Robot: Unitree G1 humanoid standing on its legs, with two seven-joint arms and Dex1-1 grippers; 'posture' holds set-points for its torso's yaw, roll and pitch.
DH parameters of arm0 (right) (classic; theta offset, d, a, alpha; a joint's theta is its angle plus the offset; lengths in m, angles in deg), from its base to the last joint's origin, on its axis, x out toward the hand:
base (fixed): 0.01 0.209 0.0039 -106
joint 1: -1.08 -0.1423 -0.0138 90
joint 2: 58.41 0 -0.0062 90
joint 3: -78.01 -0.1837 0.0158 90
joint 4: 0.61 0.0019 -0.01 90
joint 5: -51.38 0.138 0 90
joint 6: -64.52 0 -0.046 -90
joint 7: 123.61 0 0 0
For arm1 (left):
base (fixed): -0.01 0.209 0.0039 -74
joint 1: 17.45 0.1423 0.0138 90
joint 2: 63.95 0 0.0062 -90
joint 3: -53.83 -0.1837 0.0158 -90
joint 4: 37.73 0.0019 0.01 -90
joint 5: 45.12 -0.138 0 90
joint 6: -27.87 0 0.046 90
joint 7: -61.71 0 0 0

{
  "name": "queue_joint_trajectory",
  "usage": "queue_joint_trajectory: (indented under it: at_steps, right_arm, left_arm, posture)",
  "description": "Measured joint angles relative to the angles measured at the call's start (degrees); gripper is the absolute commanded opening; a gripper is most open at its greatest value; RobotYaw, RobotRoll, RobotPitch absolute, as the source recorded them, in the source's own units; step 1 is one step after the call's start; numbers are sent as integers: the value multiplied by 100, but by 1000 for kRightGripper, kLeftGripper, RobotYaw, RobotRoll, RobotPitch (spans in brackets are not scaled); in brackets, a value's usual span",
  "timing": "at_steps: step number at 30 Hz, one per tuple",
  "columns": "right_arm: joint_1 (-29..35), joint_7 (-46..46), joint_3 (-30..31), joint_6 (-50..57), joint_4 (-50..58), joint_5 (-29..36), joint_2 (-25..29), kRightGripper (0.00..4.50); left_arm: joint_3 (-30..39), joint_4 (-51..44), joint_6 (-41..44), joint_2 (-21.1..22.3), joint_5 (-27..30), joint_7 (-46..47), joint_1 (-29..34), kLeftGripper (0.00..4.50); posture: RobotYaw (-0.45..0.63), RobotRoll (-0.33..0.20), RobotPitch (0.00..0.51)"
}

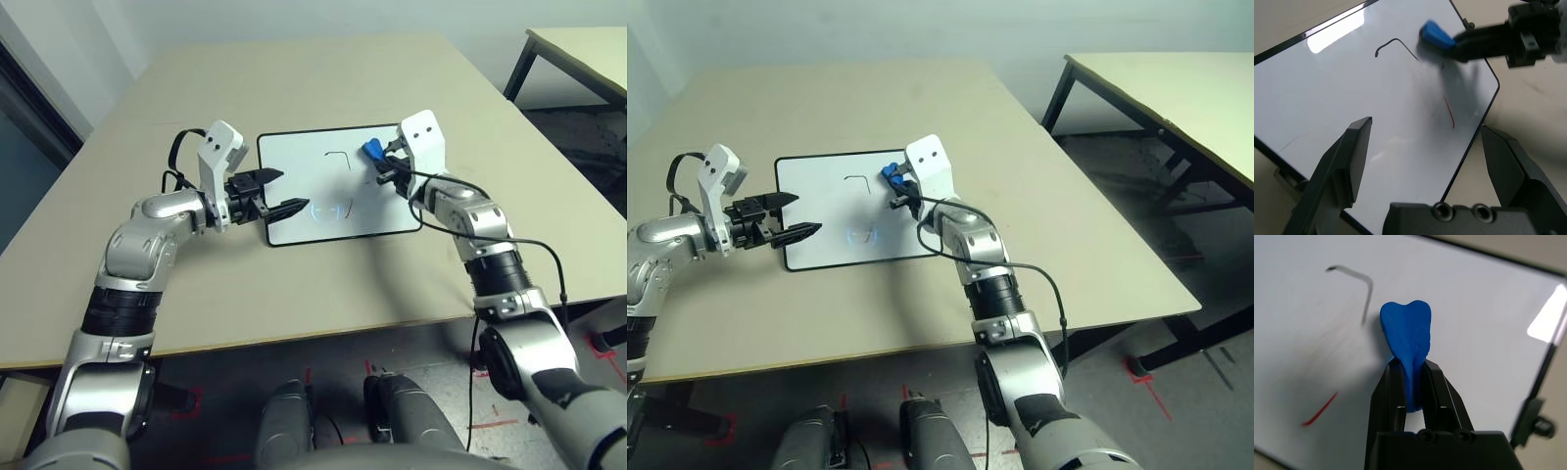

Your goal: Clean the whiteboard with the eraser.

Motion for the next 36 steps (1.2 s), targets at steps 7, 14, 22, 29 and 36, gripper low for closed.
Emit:
queue_joint_trajectory:
  at_steps: [7, 14, 22, 29, 36]
  right_arm:
    - [299, 75, 241, 270, 345, 0, -46, 420]
    - [-609, -206, -216, -375, -760, -6, -13, 420]
    - [-303, -158, -96, -238, -489, -5, -193, 419]
    - [269, 68, 419, 192, 195, 0, -349, 419]
    - [-864, -247, -182, -430, -984, -15, -206, 419]
  left_arm:
    - [1, -36, 0, 2, 37, 1, 0, 4500]
    - [5, -60, 5, 27, 44, 3, 0, 4500]
    - [12, -167, 68, 39, 68, 19, 25, 4500]
    - [14, -181, 122, 39, 88, 65, 25, 4500]
    - [10, -180, 133, 47, 92, 62, 5, 4500]
  posture:
    - [-22, 0, 118]
    - [-17, 0, 120]
    - [-16, 0, 122]
    - [-22, 0, 121]
    - [-21, 0, 120]
